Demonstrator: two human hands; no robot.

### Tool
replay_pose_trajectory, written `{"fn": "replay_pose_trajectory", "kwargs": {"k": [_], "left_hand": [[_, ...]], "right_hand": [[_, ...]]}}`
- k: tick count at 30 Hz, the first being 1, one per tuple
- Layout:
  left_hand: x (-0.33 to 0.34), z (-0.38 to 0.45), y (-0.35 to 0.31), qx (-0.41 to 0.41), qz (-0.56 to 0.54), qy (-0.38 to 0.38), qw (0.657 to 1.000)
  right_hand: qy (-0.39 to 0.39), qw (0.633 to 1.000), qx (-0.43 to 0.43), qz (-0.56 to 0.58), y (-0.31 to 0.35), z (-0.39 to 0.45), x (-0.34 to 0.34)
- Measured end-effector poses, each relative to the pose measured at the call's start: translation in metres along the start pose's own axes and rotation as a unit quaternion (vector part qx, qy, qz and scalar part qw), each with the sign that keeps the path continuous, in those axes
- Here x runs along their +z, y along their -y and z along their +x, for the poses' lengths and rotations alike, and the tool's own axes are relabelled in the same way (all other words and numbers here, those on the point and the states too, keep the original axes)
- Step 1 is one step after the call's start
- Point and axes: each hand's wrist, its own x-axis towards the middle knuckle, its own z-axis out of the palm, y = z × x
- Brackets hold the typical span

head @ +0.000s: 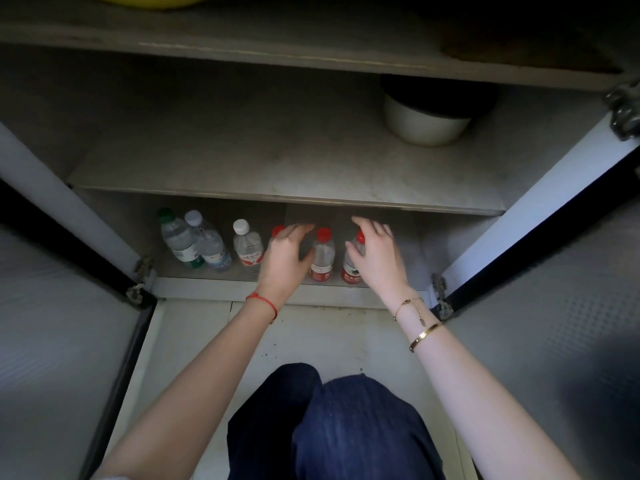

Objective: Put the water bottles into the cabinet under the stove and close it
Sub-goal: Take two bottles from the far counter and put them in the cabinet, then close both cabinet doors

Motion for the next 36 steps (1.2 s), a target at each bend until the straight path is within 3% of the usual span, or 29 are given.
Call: {"fn": "replay_pose_trajectory", "kwargs": {"k": [7,14,23,36], "left_hand": [[-0.073,-0.057,0.004,-0.037,0.024,-0.09,0.995],[-0.143,-0.088,0.015,-0.084,0.047,-0.166,0.982],[-0.245,-0.106,-0.033,-0.167,0.113,-0.238,0.95],[-0.248,-0.249,-0.043,-0.19,0.181,-0.359,0.896]], "right_hand": [[-0.049,0.988,-0.142,0.046,0.08,-0.012,-0.018],[-0.006,0.962,-0.254,0.099,0.159,0.002,-0.001],[0.056,0.937,-0.307,0.157,0.246,0.008,-0.045],[-0.016,0.879,-0.436,0.193,0.279,-0.078,-0.043]]}}
